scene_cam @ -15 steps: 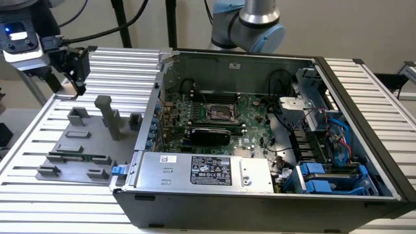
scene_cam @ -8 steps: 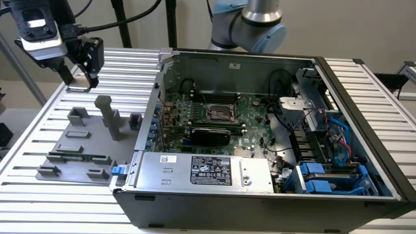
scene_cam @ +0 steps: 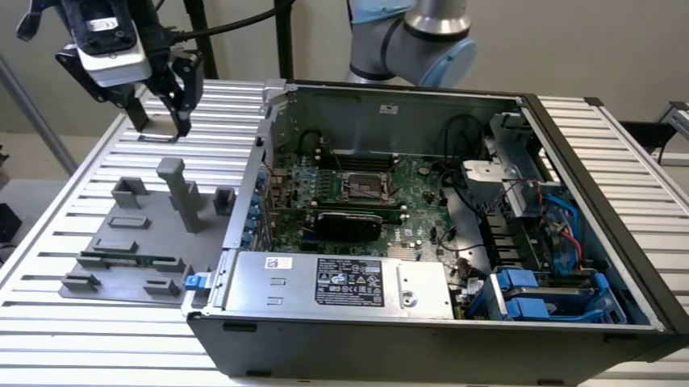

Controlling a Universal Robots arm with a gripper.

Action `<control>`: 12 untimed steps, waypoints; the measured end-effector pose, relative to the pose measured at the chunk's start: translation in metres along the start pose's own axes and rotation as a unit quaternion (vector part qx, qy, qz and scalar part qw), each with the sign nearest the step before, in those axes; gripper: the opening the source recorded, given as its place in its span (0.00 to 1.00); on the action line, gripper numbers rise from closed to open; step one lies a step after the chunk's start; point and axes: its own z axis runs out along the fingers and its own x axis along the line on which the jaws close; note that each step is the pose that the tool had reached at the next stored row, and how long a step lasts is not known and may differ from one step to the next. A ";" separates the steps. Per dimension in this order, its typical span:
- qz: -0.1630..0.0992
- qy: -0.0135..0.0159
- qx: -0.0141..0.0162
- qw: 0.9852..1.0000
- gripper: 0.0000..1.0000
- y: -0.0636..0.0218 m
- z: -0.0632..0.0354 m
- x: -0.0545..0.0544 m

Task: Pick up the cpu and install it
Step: 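Pick up the cpu and move it towards the insertion slot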

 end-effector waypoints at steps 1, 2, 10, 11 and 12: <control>0.000 0.000 -0.001 1.000 0.55 0.0005 -0.0007 -0.004; 0.000 0.000 -0.001 1.000 0.55 0.0010 -0.0015 -0.009; 0.000 0.001 -0.004 1.000 0.55 0.0051 -0.0045 -0.045; 0.000 0.000 -0.004 1.000 0.55 0.0058 -0.0047 -0.050; 0.000 0.001 -0.004 1.000 0.55 0.0064 -0.0048 -0.054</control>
